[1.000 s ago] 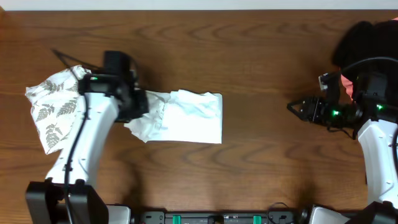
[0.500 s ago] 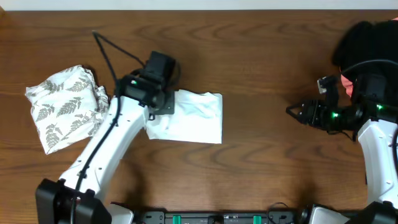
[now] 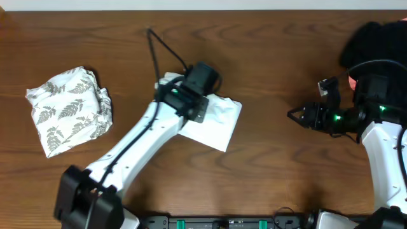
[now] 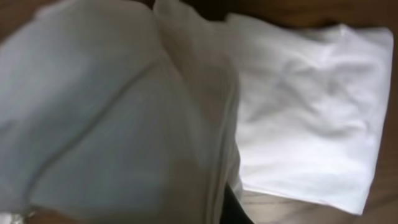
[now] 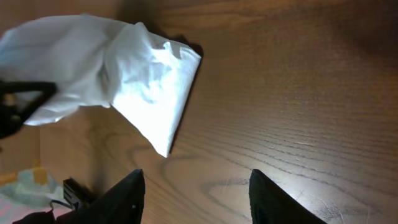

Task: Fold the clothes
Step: 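Carry the folded shirt bundle rightward to table center with left gripper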

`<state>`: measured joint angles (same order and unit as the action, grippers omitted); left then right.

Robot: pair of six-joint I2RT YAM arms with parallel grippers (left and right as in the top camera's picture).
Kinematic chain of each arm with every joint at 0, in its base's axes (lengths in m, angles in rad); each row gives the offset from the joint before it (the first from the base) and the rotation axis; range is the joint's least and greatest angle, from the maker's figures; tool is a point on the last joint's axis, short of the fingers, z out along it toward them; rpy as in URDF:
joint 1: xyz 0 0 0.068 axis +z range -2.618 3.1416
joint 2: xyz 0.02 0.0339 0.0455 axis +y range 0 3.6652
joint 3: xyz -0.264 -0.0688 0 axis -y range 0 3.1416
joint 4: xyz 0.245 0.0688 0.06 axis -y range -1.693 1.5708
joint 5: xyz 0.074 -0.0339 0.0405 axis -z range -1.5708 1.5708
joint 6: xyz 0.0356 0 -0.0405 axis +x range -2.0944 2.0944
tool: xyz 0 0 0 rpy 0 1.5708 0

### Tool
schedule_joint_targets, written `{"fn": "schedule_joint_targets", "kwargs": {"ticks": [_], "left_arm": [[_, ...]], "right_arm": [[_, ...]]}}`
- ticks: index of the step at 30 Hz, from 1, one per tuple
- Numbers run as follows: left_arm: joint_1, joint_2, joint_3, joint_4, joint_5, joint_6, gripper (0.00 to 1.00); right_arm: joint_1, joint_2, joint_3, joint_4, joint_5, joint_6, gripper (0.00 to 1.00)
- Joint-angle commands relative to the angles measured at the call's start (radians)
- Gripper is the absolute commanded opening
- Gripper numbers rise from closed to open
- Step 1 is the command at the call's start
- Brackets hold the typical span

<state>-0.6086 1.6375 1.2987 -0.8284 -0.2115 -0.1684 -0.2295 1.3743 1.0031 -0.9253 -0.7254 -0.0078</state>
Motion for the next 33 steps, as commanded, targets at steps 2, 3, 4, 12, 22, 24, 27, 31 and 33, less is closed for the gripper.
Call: {"fn": "schedule_joint_targets", "kwargs": {"ticks": [2, 3, 4, 12, 22, 24, 27, 31, 33], "left_arm": [[-0.065, 0.035, 0.023, 0.000, -0.018, 0.079, 0.06], [-0.075, 0.035, 0.023, -0.001, -0.018, 0.093, 0.06], [-0.089, 0.036, 0.023, -0.003, -0.018, 0.119, 0.06], [-0.167, 0.036, 0.023, -0.002, -0.044, 0.251, 0.06], [-0.288, 0.045, 0.022, 0.021, 0.029, 0.255, 0.17], [-0.321, 0.049, 0.022, 0.027, 0.055, 0.255, 0.49], [-0.369, 0.050, 0.022, 0.012, 0.059, 0.268, 0.71], [-0.410, 0.049, 0.022, -0.048, 0.052, 0.324, 0.80], [-0.403, 0.045, 0.022, -0.062, 0.035, 0.316, 0.79]], "right_arm": [[0.024, 0.000, 0.002, -0.002, -0.015, 0.011, 0.52], [0.025, 0.000, 0.002, -0.002, -0.015, 0.011, 0.52], [0.026, 0.000, 0.002, -0.002, -0.015, 0.011, 0.52], [0.028, 0.000, 0.002, -0.002, -0.011, 0.015, 0.52], [0.028, 0.000, 0.002, 0.002, -0.011, 0.023, 0.53], [0.028, 0.000, 0.002, 0.002, -0.011, 0.023, 0.53], [0.028, 0.000, 0.002, 0.002, -0.011, 0.030, 0.53], [0.028, 0.000, 0.002, 0.002, -0.011, 0.037, 0.53], [0.028, 0.000, 0.002, 0.005, -0.010, 0.037, 0.53]]}}
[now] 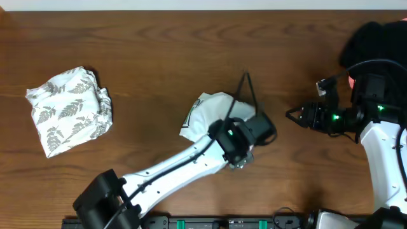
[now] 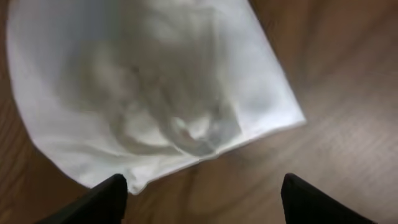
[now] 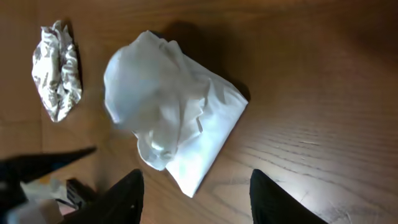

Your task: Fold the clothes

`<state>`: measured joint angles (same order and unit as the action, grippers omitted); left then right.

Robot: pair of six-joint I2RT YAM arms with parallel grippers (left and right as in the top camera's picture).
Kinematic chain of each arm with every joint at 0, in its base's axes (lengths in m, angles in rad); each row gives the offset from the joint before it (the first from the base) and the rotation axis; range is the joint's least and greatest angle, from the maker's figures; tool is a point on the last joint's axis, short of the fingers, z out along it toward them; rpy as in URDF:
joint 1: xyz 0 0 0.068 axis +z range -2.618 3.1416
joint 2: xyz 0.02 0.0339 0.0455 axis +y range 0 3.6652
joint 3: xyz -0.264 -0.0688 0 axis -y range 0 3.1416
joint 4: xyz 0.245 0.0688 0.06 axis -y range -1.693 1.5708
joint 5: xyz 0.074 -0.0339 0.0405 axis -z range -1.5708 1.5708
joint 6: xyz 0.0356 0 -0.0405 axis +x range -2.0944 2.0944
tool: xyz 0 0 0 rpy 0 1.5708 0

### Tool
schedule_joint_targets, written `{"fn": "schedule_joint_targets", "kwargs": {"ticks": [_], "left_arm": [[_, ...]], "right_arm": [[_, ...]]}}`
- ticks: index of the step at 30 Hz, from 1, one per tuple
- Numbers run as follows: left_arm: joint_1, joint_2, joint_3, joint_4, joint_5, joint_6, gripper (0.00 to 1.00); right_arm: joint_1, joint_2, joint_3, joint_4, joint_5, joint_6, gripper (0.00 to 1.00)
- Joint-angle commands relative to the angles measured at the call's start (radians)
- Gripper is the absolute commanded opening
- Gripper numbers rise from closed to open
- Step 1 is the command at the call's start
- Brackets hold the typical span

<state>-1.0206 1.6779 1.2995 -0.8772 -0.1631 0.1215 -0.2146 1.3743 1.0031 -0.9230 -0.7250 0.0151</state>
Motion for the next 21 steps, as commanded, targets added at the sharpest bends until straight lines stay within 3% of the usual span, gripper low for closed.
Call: {"fn": "schedule_joint_targets", "kwargs": {"ticks": [1, 5, 10, 13, 21], "left_arm": [[0.018, 0.000, 0.021, -0.015, -0.013, 0.023, 0.79], [0.089, -0.034, 0.021, -0.006, -0.016, 0.013, 0.79], [0.229, -0.077, 0.021, 0.067, -0.057, -0.099, 0.80], [0.311, -0.077, 0.021, 0.096, -0.050, -0.158, 0.81], [0.487, -0.074, 0.021, 0.101, -0.046, -0.335, 0.85]], "right_arm": [[0.013, 0.000, 0.002, 0.002, -0.011, 0.014, 0.53], [0.013, 0.000, 0.002, 0.002, 0.004, 0.014, 0.53], [0.013, 0.000, 0.002, 0.006, 0.054, 0.014, 0.55], [0.026, 0.006, 0.002, 0.018, 0.060, -0.005, 0.61], [0.230, 0.087, 0.001, 0.068, 0.064, -0.042, 0.69]]}}
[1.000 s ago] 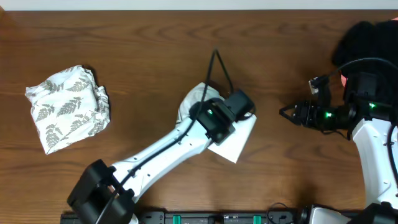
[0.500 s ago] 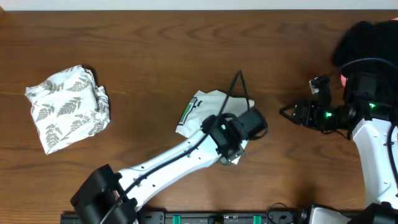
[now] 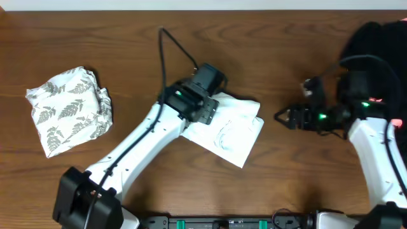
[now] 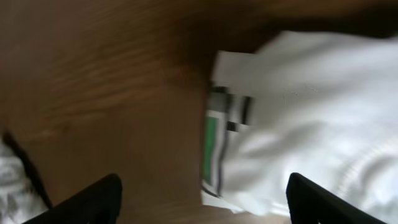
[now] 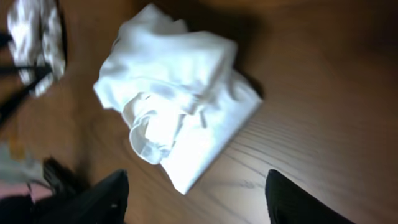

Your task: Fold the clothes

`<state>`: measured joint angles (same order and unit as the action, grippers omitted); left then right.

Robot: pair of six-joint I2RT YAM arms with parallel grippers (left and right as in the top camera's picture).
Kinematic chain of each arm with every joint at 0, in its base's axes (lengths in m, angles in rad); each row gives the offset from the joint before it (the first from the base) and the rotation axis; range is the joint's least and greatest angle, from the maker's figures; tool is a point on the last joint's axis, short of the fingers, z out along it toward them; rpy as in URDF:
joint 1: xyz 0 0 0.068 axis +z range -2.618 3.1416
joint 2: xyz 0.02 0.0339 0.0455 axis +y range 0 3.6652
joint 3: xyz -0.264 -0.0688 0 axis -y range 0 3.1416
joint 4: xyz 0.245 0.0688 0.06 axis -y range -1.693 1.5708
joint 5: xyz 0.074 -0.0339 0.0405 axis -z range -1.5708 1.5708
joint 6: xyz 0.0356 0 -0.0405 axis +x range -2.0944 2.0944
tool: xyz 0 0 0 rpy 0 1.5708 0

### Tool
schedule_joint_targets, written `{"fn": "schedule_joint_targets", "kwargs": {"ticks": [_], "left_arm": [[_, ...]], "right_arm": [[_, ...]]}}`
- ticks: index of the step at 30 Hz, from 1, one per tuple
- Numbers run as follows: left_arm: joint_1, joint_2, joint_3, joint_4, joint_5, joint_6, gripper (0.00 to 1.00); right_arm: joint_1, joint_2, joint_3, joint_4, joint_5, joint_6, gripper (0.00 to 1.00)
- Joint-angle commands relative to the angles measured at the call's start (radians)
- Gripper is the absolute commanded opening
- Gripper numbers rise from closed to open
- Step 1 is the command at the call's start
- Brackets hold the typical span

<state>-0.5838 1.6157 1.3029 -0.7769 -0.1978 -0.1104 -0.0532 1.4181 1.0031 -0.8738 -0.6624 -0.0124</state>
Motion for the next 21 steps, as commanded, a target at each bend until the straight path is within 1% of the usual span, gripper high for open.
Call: {"fn": "schedule_joint_targets", "kwargs": {"ticks": [1, 5, 11, 15, 21], "left_arm": [[0.071, -0.010, 0.018, 0.002, -0.008, -0.114, 0.86], [0.146, 0.011, 0.017, 0.016, 0.068, -0.112, 0.87], [0.191, 0.080, 0.016, 0.047, 0.167, -0.095, 0.88], [0.191, 0.134, 0.016, 0.049, 0.169, -0.086, 0.88], [0.191, 0.175, 0.016, 0.047, 0.169, -0.086, 0.88]], "right_arm": [[0.096, 0.066, 0.001, 0.036, 0.001, 0.005, 0.69], [0.196, 0.176, 0.001, 0.105, -0.008, 0.095, 0.68], [0.304, 0.299, 0.001, 0.185, -0.071, 0.132, 0.65], [0.353, 0.334, 0.001, 0.213, -0.072, 0.166, 0.65], [0.391, 0.335, 0.001, 0.229, -0.071, 0.212, 0.65]]}}
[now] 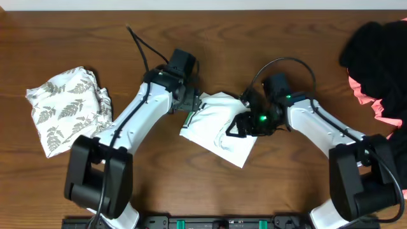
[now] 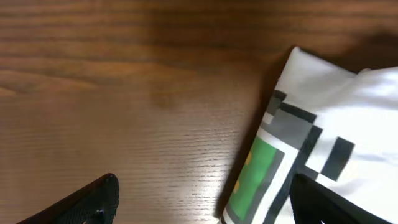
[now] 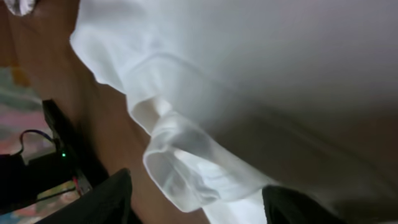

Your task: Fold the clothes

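Note:
A white garment lies roughly folded at the table's middle. Its edge, with a green, black and white checked print, shows in the left wrist view. My left gripper sits at the garment's upper left edge. It is open, with one finger over bare wood and the other over the print. My right gripper is over the garment's right half, open, close above a rolled cuff-like fold. Neither holds cloth.
A folded leaf-print cloth lies at the far left. A heap of black and pink clothes fills the back right corner. Bare wooden table runs along the front edge.
My right gripper has moved from bare wood right of the garment to over its right half. My left gripper has shifted slightly left to the garment's upper left edge. The garment lies much as before.
My left gripper was first over the white garment with cloth close against its camera. Then it stood open at the right of a bunched garment, later at the upper left of a wider one. My right gripper stayed open off to the right until now.

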`<state>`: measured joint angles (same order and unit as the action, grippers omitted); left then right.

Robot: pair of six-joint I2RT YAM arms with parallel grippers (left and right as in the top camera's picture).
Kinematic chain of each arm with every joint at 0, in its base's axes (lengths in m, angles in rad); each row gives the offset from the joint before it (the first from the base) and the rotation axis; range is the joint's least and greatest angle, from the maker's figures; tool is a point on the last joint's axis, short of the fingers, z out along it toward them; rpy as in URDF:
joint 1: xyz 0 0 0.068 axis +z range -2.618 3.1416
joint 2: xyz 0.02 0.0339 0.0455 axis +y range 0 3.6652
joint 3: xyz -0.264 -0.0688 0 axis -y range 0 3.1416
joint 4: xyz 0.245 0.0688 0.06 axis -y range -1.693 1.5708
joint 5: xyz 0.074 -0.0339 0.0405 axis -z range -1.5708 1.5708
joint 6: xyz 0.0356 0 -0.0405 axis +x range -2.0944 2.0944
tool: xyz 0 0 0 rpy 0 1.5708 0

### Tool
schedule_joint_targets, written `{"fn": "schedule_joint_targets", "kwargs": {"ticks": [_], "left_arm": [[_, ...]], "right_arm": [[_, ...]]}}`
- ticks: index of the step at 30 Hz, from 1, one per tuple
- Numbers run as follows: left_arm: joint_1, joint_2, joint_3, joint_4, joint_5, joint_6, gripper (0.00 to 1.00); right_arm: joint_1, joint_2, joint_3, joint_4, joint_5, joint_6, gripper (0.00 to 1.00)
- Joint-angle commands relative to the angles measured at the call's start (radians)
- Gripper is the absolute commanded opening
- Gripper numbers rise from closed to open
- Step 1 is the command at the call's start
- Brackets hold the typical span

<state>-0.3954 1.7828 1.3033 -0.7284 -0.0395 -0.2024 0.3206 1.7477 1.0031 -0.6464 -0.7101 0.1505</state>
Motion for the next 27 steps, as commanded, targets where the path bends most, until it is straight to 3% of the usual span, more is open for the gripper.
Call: {"fn": "schedule_joint_targets", "kwargs": {"ticks": [1, 13, 23, 27], "left_arm": [[0.002, 0.008, 0.015, -0.002, 0.011, 0.006, 0.88], [0.002, 0.008, 0.015, -0.011, 0.011, 0.006, 0.88], [0.002, 0.008, 0.015, -0.026, 0.014, 0.006, 0.88], [0.002, 0.008, 0.015, -0.029, 0.014, 0.005, 0.88]], "right_arm": [[0.021, 0.005, 0.001, 0.002, -0.023, 0.053, 0.64], [0.070, 0.005, -0.010, 0.002, 0.140, 0.094, 0.64], [0.090, 0.005, -0.043, 0.032, 0.183, 0.153, 0.56], [0.108, 0.005, -0.052, 0.053, 0.182, 0.168, 0.42]]}}
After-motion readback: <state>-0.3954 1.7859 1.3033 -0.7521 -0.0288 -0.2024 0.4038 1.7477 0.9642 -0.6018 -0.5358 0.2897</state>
